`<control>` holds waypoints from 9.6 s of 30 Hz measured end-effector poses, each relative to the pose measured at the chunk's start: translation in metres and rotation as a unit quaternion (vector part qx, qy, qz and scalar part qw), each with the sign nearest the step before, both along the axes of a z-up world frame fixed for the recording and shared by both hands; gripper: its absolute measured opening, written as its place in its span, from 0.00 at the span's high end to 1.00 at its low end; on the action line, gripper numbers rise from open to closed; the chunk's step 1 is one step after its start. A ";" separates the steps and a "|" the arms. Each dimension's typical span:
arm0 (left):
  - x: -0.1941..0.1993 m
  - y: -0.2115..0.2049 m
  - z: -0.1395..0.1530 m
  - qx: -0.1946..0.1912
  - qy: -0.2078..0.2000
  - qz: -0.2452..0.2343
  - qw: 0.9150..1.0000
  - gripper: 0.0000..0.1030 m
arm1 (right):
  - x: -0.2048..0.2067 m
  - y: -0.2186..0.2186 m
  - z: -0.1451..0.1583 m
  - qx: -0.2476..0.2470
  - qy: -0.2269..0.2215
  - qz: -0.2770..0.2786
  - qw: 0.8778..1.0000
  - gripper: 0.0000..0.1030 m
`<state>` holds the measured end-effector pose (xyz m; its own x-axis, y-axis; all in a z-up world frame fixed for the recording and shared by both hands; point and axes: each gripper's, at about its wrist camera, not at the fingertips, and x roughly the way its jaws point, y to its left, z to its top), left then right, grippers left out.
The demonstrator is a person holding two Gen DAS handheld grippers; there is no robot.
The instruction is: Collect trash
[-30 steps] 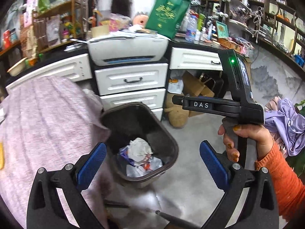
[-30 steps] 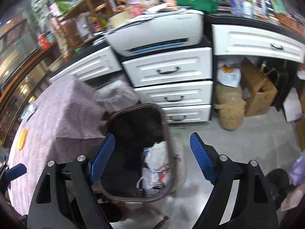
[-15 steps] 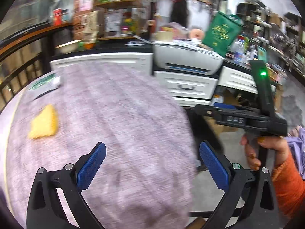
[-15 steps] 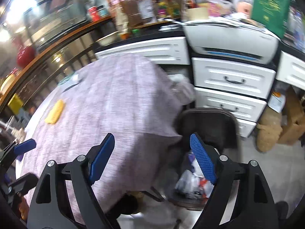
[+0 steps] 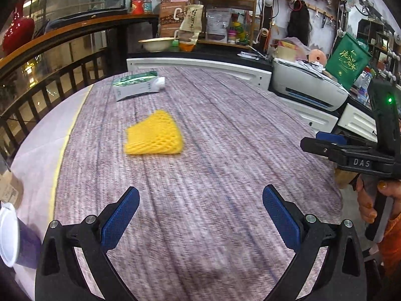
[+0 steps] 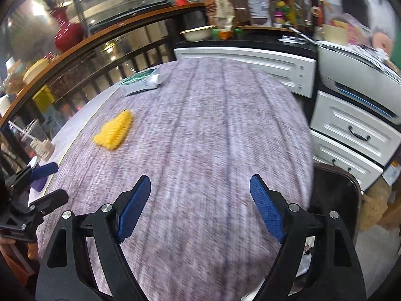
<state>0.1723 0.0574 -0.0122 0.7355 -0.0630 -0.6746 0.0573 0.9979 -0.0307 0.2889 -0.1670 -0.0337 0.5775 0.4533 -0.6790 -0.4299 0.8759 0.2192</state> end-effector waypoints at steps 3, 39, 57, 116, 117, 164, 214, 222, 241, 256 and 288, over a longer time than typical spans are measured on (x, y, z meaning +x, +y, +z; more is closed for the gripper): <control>0.006 0.012 0.002 0.013 -0.004 -0.002 1.000 0.05 | 0.005 0.012 0.003 -0.004 -0.001 0.012 1.000 0.22; 0.104 0.050 -0.031 0.020 0.072 0.056 0.996 0.58 | 0.052 0.077 0.019 -0.030 0.000 0.046 0.998 0.22; 0.064 0.089 0.017 -0.064 -0.016 0.105 0.992 0.80 | 0.098 0.159 0.036 -0.050 0.005 0.191 0.980 0.21; 0.004 0.081 0.030 -0.081 -0.046 0.085 0.992 0.80 | 0.148 0.248 0.062 -0.111 -0.035 0.334 0.935 0.52; 0.003 0.077 0.031 -0.082 -0.046 0.082 0.992 0.80 | 0.144 0.243 0.063 -0.105 -0.036 0.333 0.936 0.52; 0.030 -0.153 0.044 -0.092 -0.053 -0.127 0.986 0.80 | 0.088 -0.176 -0.101 -0.084 0.068 -0.137 0.985 0.52; 0.081 -0.335 -0.082 -0.034 0.125 -0.246 0.961 0.80 | -0.033 -0.309 -0.107 -0.067 0.061 -0.338 0.937 0.33; 0.093 -0.342 -0.106 -0.008 0.143 -0.234 0.962 0.79 | -0.038 -0.315 -0.102 -0.063 0.057 -0.346 0.935 0.33; 0.066 -0.343 -0.101 0.005 0.107 -0.238 0.965 0.13 | -0.050 -0.324 -0.086 -0.056 0.041 -0.366 0.928 0.22; -0.016 -0.282 -0.017 -0.007 -0.020 -0.259 0.966 0.05 | -0.083 -0.297 -0.025 -0.021 -0.062 -0.402 0.913 0.11; -0.134 -0.070 0.033 -0.033 -0.157 -0.017 0.987 0.05 | -0.220 -0.048 0.031 0.009 -0.210 -0.200 0.957 0.06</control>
